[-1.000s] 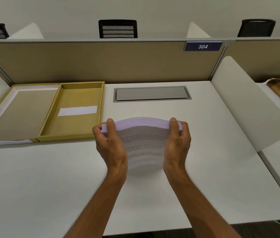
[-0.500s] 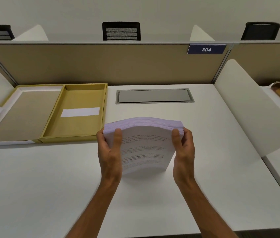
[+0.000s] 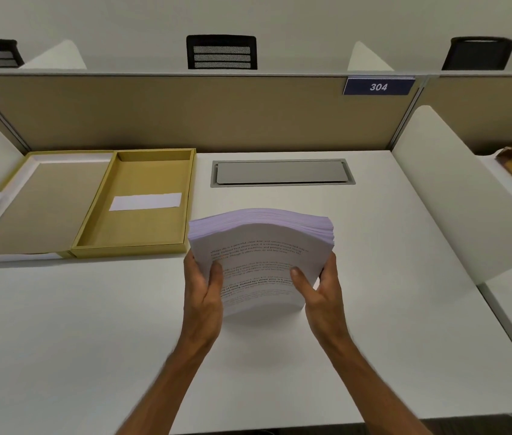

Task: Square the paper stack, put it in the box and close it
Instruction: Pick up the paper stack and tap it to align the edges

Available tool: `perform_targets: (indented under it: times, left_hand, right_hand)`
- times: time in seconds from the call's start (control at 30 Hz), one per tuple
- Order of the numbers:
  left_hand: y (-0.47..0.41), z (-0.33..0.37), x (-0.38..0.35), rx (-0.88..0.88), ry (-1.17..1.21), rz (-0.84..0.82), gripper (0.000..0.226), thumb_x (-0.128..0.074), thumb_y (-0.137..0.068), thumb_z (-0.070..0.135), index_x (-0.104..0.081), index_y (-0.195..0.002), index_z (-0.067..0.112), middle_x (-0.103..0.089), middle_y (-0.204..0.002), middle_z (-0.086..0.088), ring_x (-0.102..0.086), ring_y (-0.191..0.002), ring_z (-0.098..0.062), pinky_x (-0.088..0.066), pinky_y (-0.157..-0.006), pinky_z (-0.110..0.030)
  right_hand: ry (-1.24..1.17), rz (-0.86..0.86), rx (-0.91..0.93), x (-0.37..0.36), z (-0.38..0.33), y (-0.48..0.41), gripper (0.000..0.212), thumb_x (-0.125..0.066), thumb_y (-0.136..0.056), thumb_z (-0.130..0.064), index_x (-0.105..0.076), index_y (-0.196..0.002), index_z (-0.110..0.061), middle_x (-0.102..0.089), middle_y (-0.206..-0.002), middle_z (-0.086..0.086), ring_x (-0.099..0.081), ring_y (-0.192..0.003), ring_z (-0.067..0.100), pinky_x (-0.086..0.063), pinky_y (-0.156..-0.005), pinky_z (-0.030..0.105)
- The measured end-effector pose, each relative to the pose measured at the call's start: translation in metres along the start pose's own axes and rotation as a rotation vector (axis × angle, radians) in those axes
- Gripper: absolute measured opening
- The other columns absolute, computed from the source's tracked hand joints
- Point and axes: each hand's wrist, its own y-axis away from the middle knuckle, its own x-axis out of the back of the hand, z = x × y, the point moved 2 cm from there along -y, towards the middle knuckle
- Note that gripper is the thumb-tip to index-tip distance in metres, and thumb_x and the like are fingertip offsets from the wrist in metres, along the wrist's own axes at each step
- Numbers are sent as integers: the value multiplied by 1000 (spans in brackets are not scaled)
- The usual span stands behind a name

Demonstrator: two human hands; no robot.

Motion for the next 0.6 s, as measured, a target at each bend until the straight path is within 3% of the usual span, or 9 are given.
perform_targets:
  times: [0.1,0.27,0.43,0.6]
  left_hand:
    - [3,-12,8,16,-81,17,29,-42,-102,17,-46,-125,35,-60,-116,11,-58,-105,2,-50,-72,-7]
    - [10,-27,25,67,-193,-3,39,-50,-99,4,-54,-104,42,-65,-99,38,-61,-97,11,-47,-71,-3]
    - [4,-37,31,67,-256,10,34,-57,-94,0,-63,-101,33,-69,-92,33,-64,-92,7,-47,-72,-5]
    - [-5,-30,31,58,-300,12,27,-59,-94,4,-68,-114,20,-71,-101,18,-67,-92,-1,-51,-74,-6]
  right_hand:
    - [91,13,0,6,13,-1,49,-58,-95,-8,-45,-135,-33,-61,-125,-8,-57,-117,6,-49,-85,9]
    - [203,-30,18,24,28,-7,49,-59,-94,4,-58,-118,-38,-69,-113,-20,-63,-107,2,-47,-89,8]
    - [248,-70,79,34,35,-15,31,-61,-92,5,-66,-115,-16,-73,-102,-11,-68,-94,12,-52,-80,17]
    - [295,-83,51,33,28,-25,28,-61,-89,4,-67,-105,-19,-71,-93,-18,-65,-84,0,-49,-67,8]
